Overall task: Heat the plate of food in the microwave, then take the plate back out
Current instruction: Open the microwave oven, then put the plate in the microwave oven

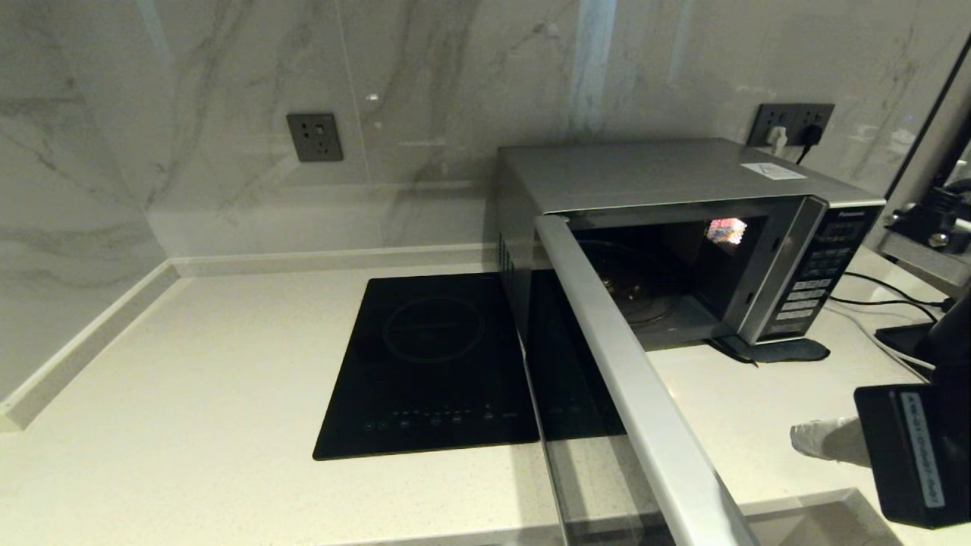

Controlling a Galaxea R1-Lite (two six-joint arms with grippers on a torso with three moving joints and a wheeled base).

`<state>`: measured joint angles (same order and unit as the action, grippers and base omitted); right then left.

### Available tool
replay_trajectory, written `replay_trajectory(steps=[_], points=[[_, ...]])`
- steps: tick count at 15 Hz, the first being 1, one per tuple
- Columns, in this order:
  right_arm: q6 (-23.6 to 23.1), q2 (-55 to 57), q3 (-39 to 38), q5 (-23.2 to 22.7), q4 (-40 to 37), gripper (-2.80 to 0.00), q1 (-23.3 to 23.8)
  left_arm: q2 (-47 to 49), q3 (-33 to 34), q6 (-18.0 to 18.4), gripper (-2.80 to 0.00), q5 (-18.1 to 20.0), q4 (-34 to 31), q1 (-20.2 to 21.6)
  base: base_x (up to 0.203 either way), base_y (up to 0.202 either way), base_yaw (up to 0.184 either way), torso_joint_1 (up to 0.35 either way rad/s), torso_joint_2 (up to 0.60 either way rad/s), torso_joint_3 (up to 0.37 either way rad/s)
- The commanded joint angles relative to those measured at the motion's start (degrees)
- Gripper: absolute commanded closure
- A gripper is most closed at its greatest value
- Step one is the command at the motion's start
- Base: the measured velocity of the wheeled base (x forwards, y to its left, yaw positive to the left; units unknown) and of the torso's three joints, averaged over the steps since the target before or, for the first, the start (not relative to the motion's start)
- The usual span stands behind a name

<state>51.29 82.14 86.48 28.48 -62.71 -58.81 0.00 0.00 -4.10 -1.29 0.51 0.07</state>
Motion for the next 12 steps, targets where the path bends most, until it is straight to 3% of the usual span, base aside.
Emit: replay_trajectory(steps=[1,4,9,11,12], points=[[2.0,-0.8,-2.6,3.4,-0.4,0.00,5.1,0.1,0.0,0.0,0.00,0.0,0.0,0.0,0.000,0.000,0.000,0.000,0.00,0.000],[0.9,-5.8,-5.5,5.9,-0.2,0.00,18.3,0.1,0.0,0.0,0.00,0.0,0.0,0.0,0.000,0.000,0.000,0.000,0.00,0.000],[-11.3,-14.9,-12.3,6.1,8.4,0.00,48.9,0.1,0.0,0.0,0.00,0.0,0.0,0.0,0.000,0.000,0.000,0.000,0.00,0.000],[-15.6,-15.4,-15.3,2.3,15.1,0.00,61.1,0.1,0.0,0.0,0.00,0.0,0.0,0.0,0.000,0.000,0.000,0.000,0.00,0.000],[-17.6,-14.9,-16.3,-2.2,18.1,0.00,68.0,0.1,0.0,0.0,0.00,0.0,0.0,0.0,0.000,0.000,0.000,0.000,0.00,0.000]])
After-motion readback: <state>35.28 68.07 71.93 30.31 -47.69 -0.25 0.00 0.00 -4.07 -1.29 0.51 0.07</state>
